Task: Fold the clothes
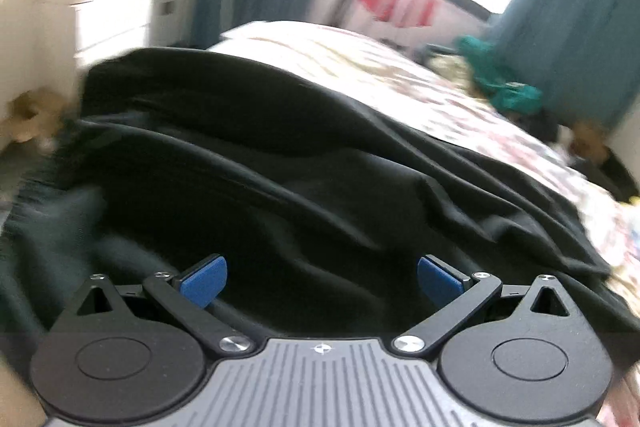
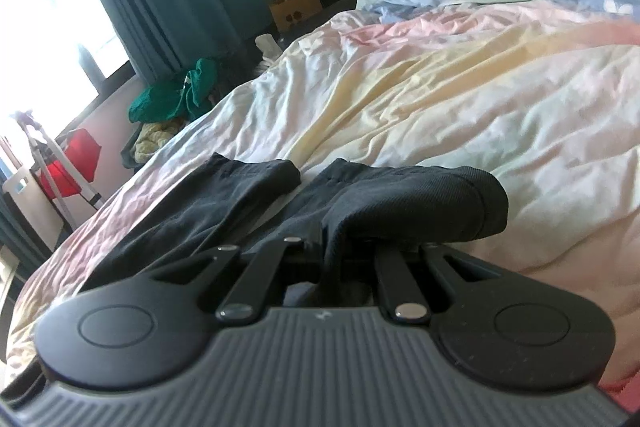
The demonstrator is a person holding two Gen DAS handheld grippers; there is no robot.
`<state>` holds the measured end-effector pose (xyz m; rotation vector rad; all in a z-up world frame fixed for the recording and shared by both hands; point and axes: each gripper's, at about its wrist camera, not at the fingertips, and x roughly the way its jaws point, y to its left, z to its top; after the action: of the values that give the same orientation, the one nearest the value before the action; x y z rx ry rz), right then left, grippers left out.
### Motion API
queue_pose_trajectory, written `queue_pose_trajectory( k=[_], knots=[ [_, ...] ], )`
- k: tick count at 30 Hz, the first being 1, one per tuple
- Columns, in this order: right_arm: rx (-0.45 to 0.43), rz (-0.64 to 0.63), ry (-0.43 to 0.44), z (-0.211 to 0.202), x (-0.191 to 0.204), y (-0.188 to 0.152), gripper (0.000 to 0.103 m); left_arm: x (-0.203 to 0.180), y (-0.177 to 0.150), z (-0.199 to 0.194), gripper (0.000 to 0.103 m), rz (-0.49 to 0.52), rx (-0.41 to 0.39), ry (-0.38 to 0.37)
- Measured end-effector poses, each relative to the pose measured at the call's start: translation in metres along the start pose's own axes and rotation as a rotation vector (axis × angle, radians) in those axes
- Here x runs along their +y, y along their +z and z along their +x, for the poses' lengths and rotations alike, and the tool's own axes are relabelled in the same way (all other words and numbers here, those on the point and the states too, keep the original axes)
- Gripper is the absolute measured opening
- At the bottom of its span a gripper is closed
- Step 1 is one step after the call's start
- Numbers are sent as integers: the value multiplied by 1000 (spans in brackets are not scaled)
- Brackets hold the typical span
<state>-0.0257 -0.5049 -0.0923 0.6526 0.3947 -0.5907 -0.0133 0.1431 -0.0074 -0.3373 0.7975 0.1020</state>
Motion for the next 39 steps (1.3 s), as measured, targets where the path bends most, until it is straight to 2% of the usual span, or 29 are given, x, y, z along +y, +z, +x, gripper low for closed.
queue_pose_trajectory(
  k=[4,6,8,13,16,20,24,27,28,29,31,32,36,38,39],
  knots=[
    [0,13,-11,1,-3,0,8,46,26,-13,103,-111,62,71],
    [-8,20,-21,1,-3,0,8,70,32,-21,102,-169,134,113],
    [-13,18,-29,1,-2,0,8,91,32,-33,102,-226,175,123],
    [-9,15,-42,2,0,-1,8,140,24,-68,102,-431,195,107],
    [-6,-9,-50,4,2,-1,8,167,14,-75,102,-592,214,137],
    [10,-4,-60,6,1,-1,8,190,-2,-55,98,-708,311,81],
    [27,23,-63,8,-4,-2,8,187,-15,-38,95,-753,307,15],
    [46,48,-54,14,-8,-2,8,179,-19,-29,82,-755,287,-85],
    [59,58,-49,17,-11,-2,9,179,-20,-27,74,-758,286,-106],
    [73,69,-43,20,-14,-3,9,179,-21,-27,74,-775,273,-115],
    [104,109,-29,29,-22,-3,10,182,-24,-27,70,-816,242,-117],
    [120,147,-14,34,-29,-3,11,182,-25,-27,61,-819,238,-105],
    [184,283,50,53,-54,-4,11,180,-27,-28,36,-806,228,-51],
    [166,286,58,53,-56,-5,10,181,-28,-30,17,-820,208,-59],
    [151,276,59,51,-53,-4,8,183,-29,-32,15,-833,193,-70]
  ],
)
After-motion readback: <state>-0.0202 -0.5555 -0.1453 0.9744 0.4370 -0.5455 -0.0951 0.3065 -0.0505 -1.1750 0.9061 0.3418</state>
